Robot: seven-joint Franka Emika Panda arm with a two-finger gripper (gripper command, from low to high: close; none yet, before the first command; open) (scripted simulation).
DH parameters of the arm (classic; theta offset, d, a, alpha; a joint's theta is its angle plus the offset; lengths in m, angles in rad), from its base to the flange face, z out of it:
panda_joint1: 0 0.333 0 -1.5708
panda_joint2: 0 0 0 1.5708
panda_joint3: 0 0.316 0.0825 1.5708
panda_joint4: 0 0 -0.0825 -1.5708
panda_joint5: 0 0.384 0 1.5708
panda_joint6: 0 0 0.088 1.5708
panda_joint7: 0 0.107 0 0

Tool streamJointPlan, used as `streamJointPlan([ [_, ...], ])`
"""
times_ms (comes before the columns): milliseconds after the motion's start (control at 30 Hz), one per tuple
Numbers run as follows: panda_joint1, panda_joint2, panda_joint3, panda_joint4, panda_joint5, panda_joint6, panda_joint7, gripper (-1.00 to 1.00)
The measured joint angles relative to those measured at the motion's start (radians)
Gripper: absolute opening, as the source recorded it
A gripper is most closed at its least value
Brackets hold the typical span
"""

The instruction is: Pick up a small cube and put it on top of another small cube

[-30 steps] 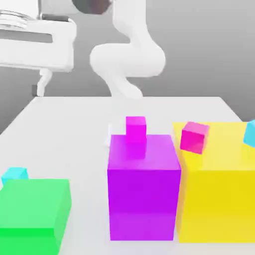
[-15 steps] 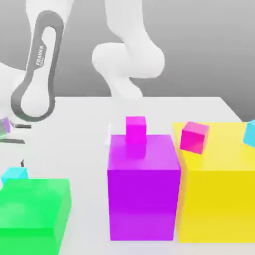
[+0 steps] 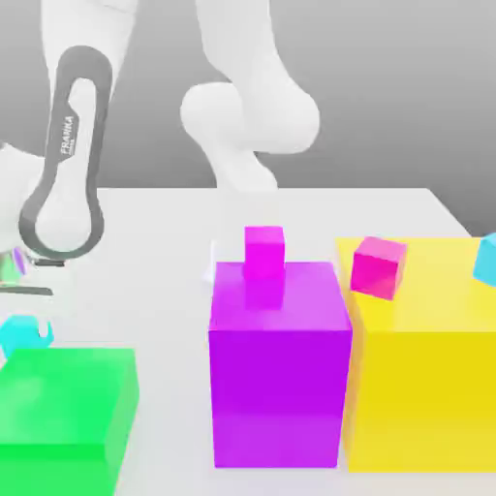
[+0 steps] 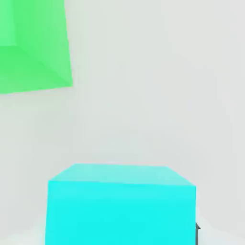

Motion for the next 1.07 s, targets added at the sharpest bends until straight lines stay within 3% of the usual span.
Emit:
streamJointPlan([
  [133, 0.094, -0.159, 0.038, -0.010, -0.123, -0.130, 0.197, -1.00],
  [300, 0.172, -0.348, 0.141, -0.014, -0.194, -0.304, 0.406, -1.00],
  [800, 0.351, -0.882, 0.549, -0.025, -0.164, -0.827, 0.846, -1.00],
  [933, 0.361, -0.873, 0.580, -0.123, -0.151, -0.719, 0.865, -1.00],
  [967, 0.359, -0.864, 0.585, -0.145, -0.147, -0.689, 0.863, 1.00],
  [1067, 0.359, -0.864, 0.585, -0.145, -0.147, -0.689, 0.863, 1.00],
])
